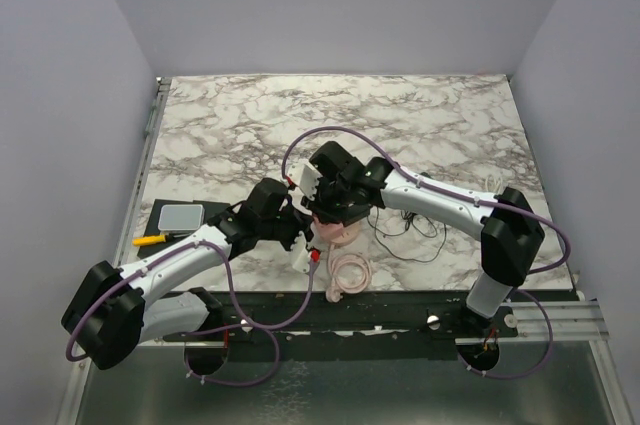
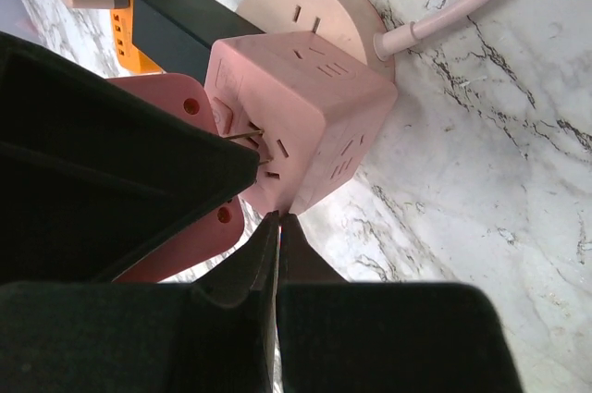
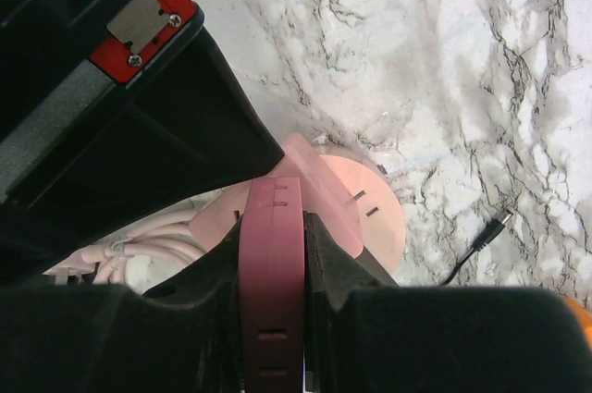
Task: Insert the plug
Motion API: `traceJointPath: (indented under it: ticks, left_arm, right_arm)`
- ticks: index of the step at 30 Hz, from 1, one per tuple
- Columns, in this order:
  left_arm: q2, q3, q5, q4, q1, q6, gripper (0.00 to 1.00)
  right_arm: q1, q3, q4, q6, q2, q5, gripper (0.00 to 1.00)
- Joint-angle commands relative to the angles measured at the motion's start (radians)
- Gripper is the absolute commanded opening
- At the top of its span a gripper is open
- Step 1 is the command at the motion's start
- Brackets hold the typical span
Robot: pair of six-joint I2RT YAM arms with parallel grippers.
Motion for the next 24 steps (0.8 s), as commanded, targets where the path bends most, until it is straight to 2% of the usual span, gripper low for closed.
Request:
traceJointPath:
  ticks: [1,11,12,13,14,17,19,22,24]
  left_arm:
    - [0.006,-0.003,-0.020,0.007,-0.004,-0.017,0.00]
    - [-0.092,0.024,-0.070,0.006,-0.004,-0.103,0.00]
    - [-0.108,0.032,-0.076,0.007,-0.004,-0.126,0.12]
    - [-0.132,0.039,-0.084,0.006,-0.004,-0.169,0.28]
    - [-0.153,0.048,-0.088,0.007,-0.004,-0.204,0.38]
    - [-0.211,0.068,-0.087,0.001,-0.004,-0.326,0.59]
    - [-0.242,0.079,-0.081,-0.006,-0.004,-0.413,0.67]
    - [-0.268,0.115,-0.060,-0.026,-0.004,-0.554,0.73]
    - [-0.269,0.147,-0.042,-0.029,-0.004,-0.664,0.82]
  right_arm:
    - [0.036,-0.032,-0.113,0.056,0.034,-0.019,0.01]
    - [-0.023,0.027,-0.140,0.105,-0.064,0.076,0.02]
    - [-0.029,0.027,-0.137,0.117,-0.079,0.076,0.02]
    - [-0.037,0.026,-0.132,0.129,-0.094,0.076,0.03]
    - [-0.042,0.020,-0.122,0.138,-0.113,0.073,0.04]
    - [-0.051,-0.014,-0.069,0.139,-0.174,0.033,0.06]
    - [-0.055,-0.031,-0.031,0.130,-0.208,-0.016,0.06]
    - [-0.059,-0.086,0.066,0.130,-0.275,-0.114,0.06]
    - [-0.059,-0.127,0.139,0.132,-0.325,-0.183,0.06]
